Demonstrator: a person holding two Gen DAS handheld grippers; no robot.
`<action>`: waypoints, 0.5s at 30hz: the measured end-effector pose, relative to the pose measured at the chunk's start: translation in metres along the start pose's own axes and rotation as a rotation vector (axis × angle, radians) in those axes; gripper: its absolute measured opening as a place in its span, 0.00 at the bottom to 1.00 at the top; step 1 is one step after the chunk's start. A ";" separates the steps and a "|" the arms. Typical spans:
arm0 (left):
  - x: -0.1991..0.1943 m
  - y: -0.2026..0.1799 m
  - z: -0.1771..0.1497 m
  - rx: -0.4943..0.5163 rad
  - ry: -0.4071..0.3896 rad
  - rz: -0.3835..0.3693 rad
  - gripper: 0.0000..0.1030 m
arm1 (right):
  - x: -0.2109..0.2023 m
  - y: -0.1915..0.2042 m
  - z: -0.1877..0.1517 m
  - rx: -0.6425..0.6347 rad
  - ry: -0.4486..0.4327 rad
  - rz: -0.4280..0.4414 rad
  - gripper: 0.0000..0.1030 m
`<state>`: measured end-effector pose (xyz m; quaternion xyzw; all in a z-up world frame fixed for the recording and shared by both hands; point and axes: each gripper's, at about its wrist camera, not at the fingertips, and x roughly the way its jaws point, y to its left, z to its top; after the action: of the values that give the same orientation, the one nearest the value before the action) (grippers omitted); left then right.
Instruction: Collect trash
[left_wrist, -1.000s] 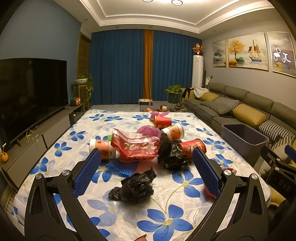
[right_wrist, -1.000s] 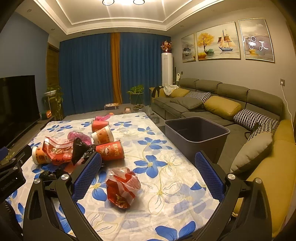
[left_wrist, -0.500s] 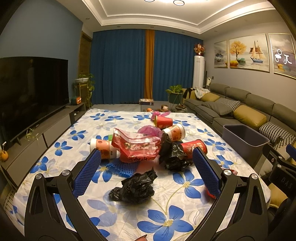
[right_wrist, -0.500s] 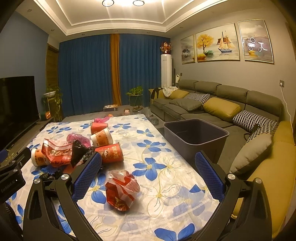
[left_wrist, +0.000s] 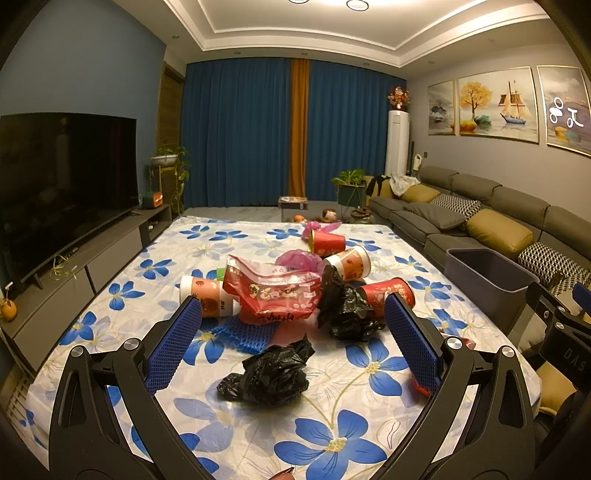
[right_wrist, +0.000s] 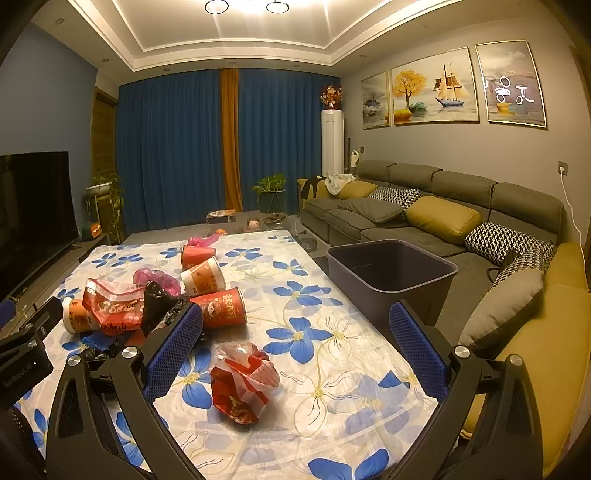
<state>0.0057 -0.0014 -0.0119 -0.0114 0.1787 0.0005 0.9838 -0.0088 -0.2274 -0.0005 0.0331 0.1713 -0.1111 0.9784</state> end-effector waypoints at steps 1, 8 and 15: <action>0.000 0.000 0.000 0.000 0.000 0.000 0.95 | 0.000 0.000 0.000 -0.001 0.000 0.000 0.95; 0.000 0.000 0.000 -0.001 0.001 -0.001 0.95 | 0.000 0.000 0.000 0.000 0.000 0.000 0.95; 0.000 0.001 0.000 -0.002 0.001 -0.001 0.95 | 0.002 0.001 0.002 -0.005 -0.004 -0.001 0.95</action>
<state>0.0061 -0.0005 -0.0120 -0.0126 0.1791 0.0000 0.9837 -0.0064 -0.2275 0.0009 0.0305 0.1697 -0.1113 0.9787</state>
